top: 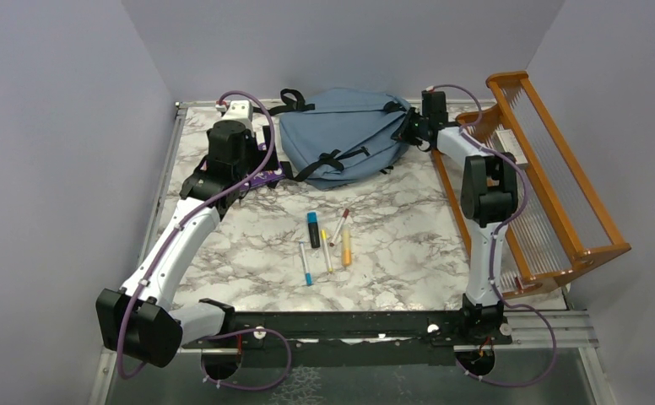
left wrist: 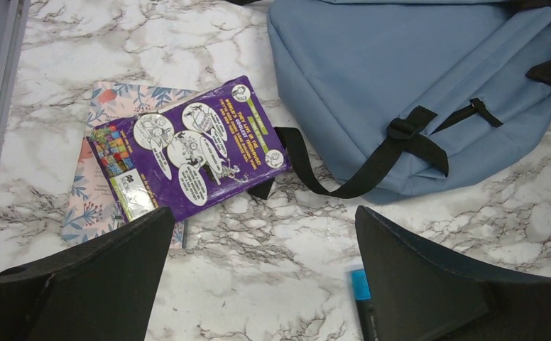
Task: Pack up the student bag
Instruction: Adjust the student bag at the center of the board.
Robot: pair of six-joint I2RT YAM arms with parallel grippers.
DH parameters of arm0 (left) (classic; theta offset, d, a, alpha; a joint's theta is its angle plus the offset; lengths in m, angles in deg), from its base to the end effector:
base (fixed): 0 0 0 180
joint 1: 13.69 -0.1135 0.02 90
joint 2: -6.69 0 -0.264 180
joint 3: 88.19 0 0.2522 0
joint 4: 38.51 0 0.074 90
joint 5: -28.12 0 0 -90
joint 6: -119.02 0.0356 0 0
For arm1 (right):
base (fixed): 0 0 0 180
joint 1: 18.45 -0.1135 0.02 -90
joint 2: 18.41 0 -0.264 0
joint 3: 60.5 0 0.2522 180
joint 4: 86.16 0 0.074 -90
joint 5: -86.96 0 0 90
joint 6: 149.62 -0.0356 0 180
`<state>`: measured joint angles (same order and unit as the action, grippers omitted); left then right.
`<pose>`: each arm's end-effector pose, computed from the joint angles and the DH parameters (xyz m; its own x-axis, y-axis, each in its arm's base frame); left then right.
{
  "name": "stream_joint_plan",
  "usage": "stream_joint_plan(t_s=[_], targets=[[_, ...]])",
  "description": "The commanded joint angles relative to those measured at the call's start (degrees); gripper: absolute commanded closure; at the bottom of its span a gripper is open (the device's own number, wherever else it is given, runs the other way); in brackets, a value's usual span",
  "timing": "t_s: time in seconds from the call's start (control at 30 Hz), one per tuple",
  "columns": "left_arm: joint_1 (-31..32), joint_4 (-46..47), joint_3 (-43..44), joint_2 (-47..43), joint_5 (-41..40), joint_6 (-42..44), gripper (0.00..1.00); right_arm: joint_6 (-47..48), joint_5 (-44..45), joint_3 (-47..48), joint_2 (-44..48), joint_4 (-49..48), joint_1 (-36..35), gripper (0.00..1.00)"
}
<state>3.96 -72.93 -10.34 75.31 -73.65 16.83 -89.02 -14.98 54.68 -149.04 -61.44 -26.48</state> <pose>0.2606 -0.0753 0.3535 -0.4220 -0.0827 -0.9028 0.0326 0.9938 -0.1062 0.5120 0.0797 0.1765 -0.7004 0.3862 -0.6002 0.0581 0.8690 0.4914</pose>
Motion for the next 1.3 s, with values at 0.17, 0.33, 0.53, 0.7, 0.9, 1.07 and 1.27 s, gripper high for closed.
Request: stream_joint_plan(t_s=[0.17,0.33,0.53,0.7,0.9,1.07,1.27], targets=[[0.19,0.87,2.07,0.15,-0.86,-0.2,0.01,8.65,-5.52,-1.12,11.21,-5.42,-0.23,0.99],[0.19,0.72,2.99,0.62,-0.92,-0.36,0.01,12.76,-6.76,0.98,16.6,-5.18,-0.21,0.99],[0.19,0.8,2.82,0.37,-1.07,-0.47,0.01,17.44,-6.32,4.46,22.25,-3.58,-0.23,0.99],[0.19,1.23,3.33,0.92,-0.52,-0.74,0.01,23.54,-0.92,6.55,26.34,-2.98,-0.23,0.99],[0.19,1.51,4.47,2.44,-0.23,-0.56,0.01,33.95,5.35,10.03,28.69,-2.31,-0.23,0.99],[0.19,1.59,5.22,2.99,-0.03,-0.43,0.01,41.79,6.81,14.45,28.94,-1.64,-0.27,0.99],[0.19,1.51,5.51,2.6,-0.18,0.38,0.01,48.95,14.58,13.84,29.44,-1.85,-1.06,0.99]])
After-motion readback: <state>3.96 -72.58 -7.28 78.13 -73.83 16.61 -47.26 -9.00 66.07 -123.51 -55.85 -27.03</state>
